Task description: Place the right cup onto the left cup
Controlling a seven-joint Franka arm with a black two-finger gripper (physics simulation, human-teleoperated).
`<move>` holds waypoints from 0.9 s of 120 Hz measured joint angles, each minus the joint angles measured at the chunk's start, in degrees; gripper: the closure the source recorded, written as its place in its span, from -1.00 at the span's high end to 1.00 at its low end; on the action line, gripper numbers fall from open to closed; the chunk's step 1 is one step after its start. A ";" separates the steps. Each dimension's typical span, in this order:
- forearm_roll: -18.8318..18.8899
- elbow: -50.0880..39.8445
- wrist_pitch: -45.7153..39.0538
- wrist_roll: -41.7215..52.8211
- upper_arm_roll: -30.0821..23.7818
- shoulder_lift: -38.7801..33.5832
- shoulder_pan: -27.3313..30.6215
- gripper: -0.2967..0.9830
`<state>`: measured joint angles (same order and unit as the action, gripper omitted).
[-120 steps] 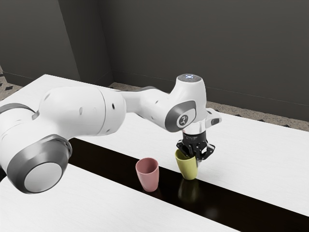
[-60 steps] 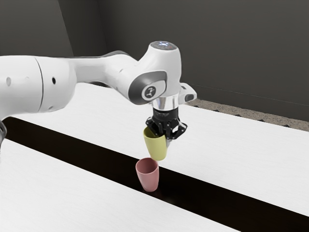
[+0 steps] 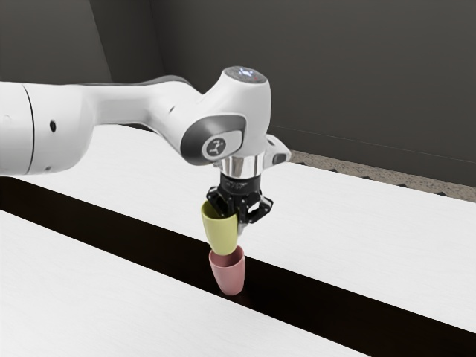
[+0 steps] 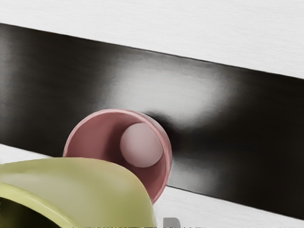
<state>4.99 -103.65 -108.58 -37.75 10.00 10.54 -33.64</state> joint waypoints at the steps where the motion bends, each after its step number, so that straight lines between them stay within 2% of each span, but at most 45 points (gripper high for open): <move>1: -0.02 -0.05 0.00 -0.09 0.00 -0.01 0.01 -0.69; 69: -0.42 -0.51 -3.01 -3.56 0.03 1.98 1.76 -0.69; 108: -1.97 -0.93 -4.03 -4.37 0.05 3.31 1.96 -0.69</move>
<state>3.02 -104.58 -112.61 -42.12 10.05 13.86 -31.68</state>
